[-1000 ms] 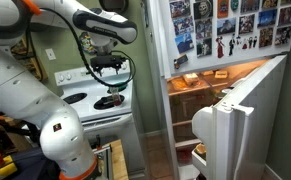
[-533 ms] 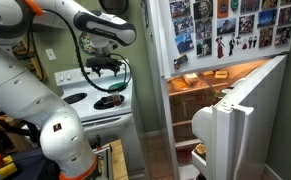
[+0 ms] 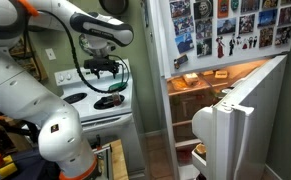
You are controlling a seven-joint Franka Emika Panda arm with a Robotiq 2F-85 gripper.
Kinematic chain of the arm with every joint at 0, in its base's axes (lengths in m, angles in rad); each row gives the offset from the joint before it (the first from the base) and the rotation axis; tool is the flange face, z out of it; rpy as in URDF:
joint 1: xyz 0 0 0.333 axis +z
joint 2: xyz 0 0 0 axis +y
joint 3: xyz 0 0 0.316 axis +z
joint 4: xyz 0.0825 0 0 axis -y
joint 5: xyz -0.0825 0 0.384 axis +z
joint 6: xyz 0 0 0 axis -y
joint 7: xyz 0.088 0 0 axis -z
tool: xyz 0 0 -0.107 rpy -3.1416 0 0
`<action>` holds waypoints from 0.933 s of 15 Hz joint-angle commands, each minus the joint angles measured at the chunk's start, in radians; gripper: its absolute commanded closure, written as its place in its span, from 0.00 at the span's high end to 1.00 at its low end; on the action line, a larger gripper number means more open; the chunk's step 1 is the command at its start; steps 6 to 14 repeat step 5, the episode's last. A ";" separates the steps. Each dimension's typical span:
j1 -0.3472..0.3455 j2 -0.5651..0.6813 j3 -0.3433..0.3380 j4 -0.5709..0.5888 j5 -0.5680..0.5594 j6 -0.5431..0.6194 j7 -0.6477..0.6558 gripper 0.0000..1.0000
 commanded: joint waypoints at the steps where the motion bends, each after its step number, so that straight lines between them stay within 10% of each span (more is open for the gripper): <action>1: -0.119 -0.098 0.067 -0.042 0.000 0.007 -0.057 1.00; 14: -0.102 -0.062 0.054 -0.016 0.007 0.002 -0.048 1.00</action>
